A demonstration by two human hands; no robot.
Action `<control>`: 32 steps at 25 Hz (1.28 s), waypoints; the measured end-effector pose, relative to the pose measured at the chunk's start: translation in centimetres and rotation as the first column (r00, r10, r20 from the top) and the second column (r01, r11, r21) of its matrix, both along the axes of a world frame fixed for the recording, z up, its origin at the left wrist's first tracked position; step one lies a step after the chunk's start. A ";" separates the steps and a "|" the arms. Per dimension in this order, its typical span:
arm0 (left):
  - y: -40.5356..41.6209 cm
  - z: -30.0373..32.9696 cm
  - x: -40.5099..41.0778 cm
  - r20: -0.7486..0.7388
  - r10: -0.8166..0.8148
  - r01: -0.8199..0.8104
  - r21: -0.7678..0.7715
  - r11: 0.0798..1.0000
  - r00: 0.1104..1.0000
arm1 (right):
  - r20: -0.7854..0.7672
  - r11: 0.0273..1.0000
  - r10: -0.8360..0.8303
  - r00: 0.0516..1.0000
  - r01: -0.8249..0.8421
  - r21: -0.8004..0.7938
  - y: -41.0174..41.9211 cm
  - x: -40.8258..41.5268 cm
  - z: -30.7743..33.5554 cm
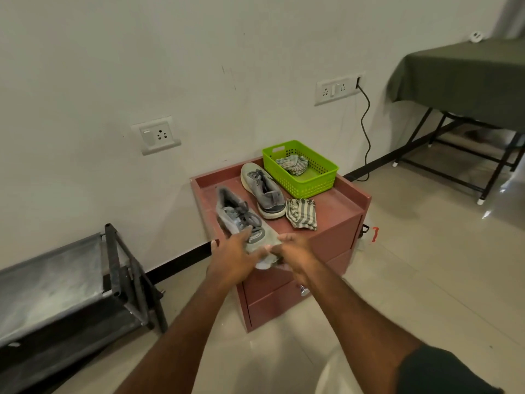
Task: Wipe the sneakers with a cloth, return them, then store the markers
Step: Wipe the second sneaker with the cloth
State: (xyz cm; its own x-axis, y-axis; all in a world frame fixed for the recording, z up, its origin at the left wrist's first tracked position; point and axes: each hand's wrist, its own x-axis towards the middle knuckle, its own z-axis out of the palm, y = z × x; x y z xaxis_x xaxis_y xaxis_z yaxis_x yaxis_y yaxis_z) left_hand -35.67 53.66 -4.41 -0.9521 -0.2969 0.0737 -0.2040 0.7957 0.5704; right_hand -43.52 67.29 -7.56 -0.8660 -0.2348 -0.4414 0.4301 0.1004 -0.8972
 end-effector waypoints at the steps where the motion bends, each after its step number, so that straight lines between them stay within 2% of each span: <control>1: 0.1 -0.5 -0.2 0.080 -0.017 0.025 -0.101 0.995 0.997 | -0.045 0.990 0.086 0.995 -0.080 0.119 0.2 -0.1 -0.2; 2: 0.0 -1.1 -0.4 0.131 -0.014 0.037 -0.178 0.983 0.991 | -0.135 0.962 0.146 0.980 -0.108 0.252 0.5 -0.4 -0.2; 3: 0.0 -1.3 -0.2 0.156 -0.012 0.047 -0.219 0.975 0.988 | -0.260 0.928 0.171 0.950 -0.067 0.367 0.9 -0.6 0.2; 5: -0.2 -1.5 -0.1 0.132 -0.003 0.035 -0.241 0.970 0.991 | -0.547 0.853 0.145 0.824 0.176 0.491 2.1 -1.9 0.7; 6: -0.5 -1.7 -0.2 0.123 0.005 0.025 -0.237 0.971 0.992 | -0.647 0.804 0.172 0.743 0.273 0.528 2.5 -3.0 0.5; 7: -0.8 -1.9 -0.1 0.117 0.019 0.007 -0.217 0.976 0.993 | -0.679 0.754 0.236 0.695 0.310 0.579 2.9 -4.0 0.2; 9: -0.9 -2.1 0.4 0.063 0.046 -0.032 -0.206 0.978 0.997 | -0.596 0.648 0.402 0.695 0.244 0.722 3.6 -5.9 0.0; 12: -1.7 -3.0 0.5 0.043 0.056 -0.048 -0.175 0.983 0.997 | -0.417 0.588 0.485 0.769 0.067 0.806 3.1 -8.5 -1.7; 14: -2.7 -3.3 0.1 0.063 0.040 -0.031 -0.138 0.990 0.997 | -0.418 0.548 0.493 0.763 0.102 0.831 2.7 -9.0 -2.6; 16: -3.2 -3.1 -0.2 0.063 0.022 -0.016 -0.090 0.996 0.998 | -0.497 0.531 0.462 0.735 0.219 0.818 3.0 -9.6 -2.6; 18: -3.4 -3.1 -0.5 0.001 0.052 -0.052 0.010 0.999 0.999 | -0.612 0.577 0.356 0.706 0.349 0.738 3.5 -9.9 -2.3; 19: -3.2 -2.9 -0.6 -0.004 0.070 -0.070 0.053 0.996 0.998 | -0.665 0.655 0.221 0.713 0.397 0.643 3.7 -9.8 -1.9; 20: -3.0 -2.8 -0.8 0.005 0.080 -0.081 0.074 0.994 0.997 | -0.669 0.763 0.010 0.744 0.426 0.486 4.0 -9.8 -1.3; 21: -2.9 -2.9 -0.9 0.023 0.083 -0.084 0.072 0.994 0.996 | -0.569 0.867 -0.230 0.790 0.431 0.249 4.2 -9.4 -0.6; 22: -2.8 -3.2 -1.0 0.037 0.080 -0.082 0.065 0.995 0.996 | -0.354 0.901 -0.416 0.838 0.431 -0.041 4.4 -8.8 0.0; 23: -2.8 -3.3 -1.2 0.051 0.077 -0.079 0.052 0.995 0.996 | -0.085 0.861 -0.462 0.883 0.424 -0.280 4.7 -7.9 0.7; 24: -2.8 -3.4 -1.4 0.066 0.074 -0.077 0.041 0.996 0.995 | 0.105 0.799 -0.394 0.913 0.397 -0.451 5.0 -6.9 1.3; 25: -2.8 -3.4 -1.5 0.076 0.075 -0.077 0.023 0.997 0.994 | 0.194 0.764 -0.314 0.929 0.369 -0.529 5.2 -6.1 1.6; 26: -2.8 -3.5 -1.5 0.083 0.075 -0.076 0.004 0.997 0.994 | 0.210 0.757 -0.249 0.946 0.325 -0.567 5.2 -5.5 1.8; 28: -2.7 -3.4 -1.2 0.104 0.062 -0.060 -0.017 0.998 0.993 | 0.107 0.845 -0.169 0.980 0.200 -0.497 4.3 -4.9 1.7; 29: -2.8 -3.3 -1.1 0.113 0.048 -0.047 -0.017 0.999 0.992 | -0.034 0.927 -0.127 0.991 0.106 -0.361 3.6 -4.8 1.5; 30: -2.9 -3.3 -1.1 0.122 0.035 -0.033 -0.023 0.999 0.992 | -0.253 0.993 -0.055 0.966 0.027 -0.111 2.8 -4.6 1.2; 31: -3.0 -3.3 -1.0 0.126 0.022 -0.017 -0.041 0.999 0.992 | -0.481 0.988 0.073 0.874 0.004 0.157 1.9 -4.2 0.9; 32: -3.1 -3.3 -1.0 0.128 0.008 0.001 -0.073 0.997 0.992 | -0.641 0.938 0.213 0.737 0.029 0.346 0.9 -3.8 0.5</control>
State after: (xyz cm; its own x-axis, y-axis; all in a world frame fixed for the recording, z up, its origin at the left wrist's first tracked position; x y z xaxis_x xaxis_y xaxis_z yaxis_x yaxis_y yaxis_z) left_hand -36.63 50.52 -7.67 -0.9540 -0.2986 -0.0277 -0.2746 0.8330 0.4803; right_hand -47.35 68.20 -7.09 -0.9433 -0.2841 0.1716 -0.2856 0.4313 -0.8558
